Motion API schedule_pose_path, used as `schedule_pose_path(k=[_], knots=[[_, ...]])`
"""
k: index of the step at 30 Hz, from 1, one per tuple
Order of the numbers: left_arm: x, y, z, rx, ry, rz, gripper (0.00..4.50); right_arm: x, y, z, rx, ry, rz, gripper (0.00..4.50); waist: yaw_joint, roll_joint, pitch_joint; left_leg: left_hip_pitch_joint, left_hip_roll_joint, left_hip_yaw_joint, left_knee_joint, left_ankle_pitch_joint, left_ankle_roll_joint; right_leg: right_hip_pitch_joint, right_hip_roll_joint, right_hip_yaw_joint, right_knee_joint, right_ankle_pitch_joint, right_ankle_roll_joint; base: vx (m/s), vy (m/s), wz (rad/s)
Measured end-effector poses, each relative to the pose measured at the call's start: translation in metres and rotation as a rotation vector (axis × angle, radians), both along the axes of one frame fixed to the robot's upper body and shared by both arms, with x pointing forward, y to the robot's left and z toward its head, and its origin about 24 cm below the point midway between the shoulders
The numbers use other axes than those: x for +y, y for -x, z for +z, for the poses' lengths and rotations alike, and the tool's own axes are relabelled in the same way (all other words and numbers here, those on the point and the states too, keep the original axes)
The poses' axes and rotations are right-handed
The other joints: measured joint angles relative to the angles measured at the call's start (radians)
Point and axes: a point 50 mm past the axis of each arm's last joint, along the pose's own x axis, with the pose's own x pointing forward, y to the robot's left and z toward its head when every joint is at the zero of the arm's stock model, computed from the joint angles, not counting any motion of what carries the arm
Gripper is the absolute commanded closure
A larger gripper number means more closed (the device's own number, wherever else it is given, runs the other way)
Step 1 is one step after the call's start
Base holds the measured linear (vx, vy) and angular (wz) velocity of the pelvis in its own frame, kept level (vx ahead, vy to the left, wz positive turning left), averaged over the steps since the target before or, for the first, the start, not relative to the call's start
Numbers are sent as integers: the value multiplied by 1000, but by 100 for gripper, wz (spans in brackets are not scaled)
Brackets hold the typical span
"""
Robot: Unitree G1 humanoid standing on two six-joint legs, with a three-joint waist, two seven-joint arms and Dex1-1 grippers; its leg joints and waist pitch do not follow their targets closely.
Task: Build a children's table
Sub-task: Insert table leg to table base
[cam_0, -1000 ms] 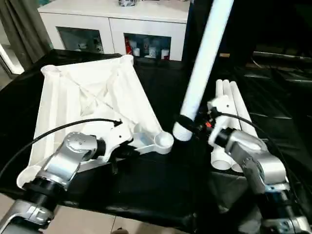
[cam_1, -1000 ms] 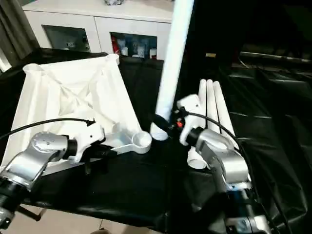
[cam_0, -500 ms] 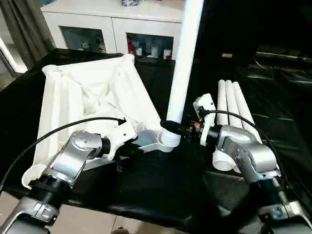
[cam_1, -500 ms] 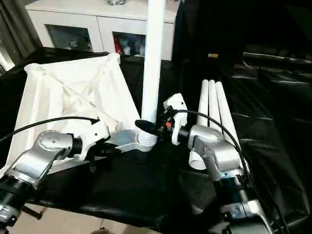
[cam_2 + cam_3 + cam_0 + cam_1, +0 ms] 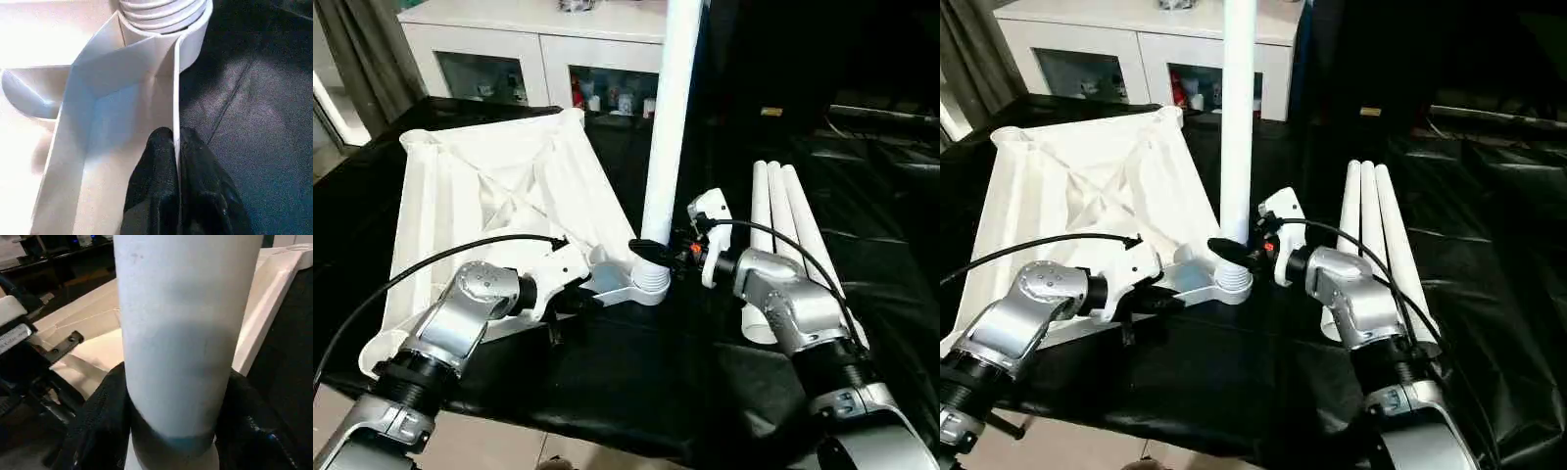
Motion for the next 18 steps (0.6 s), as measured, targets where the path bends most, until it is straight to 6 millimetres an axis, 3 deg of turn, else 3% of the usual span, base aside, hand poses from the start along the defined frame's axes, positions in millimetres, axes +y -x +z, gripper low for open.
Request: schedule_pose_path(k=[18], knots=[[2,1,-2,-16,25,27,450,4,-3,-3,-32,-5,-4,262,-3,0,0,1,0,0,0,0,0,0,0,0,0,-1,1,0,0,0]])
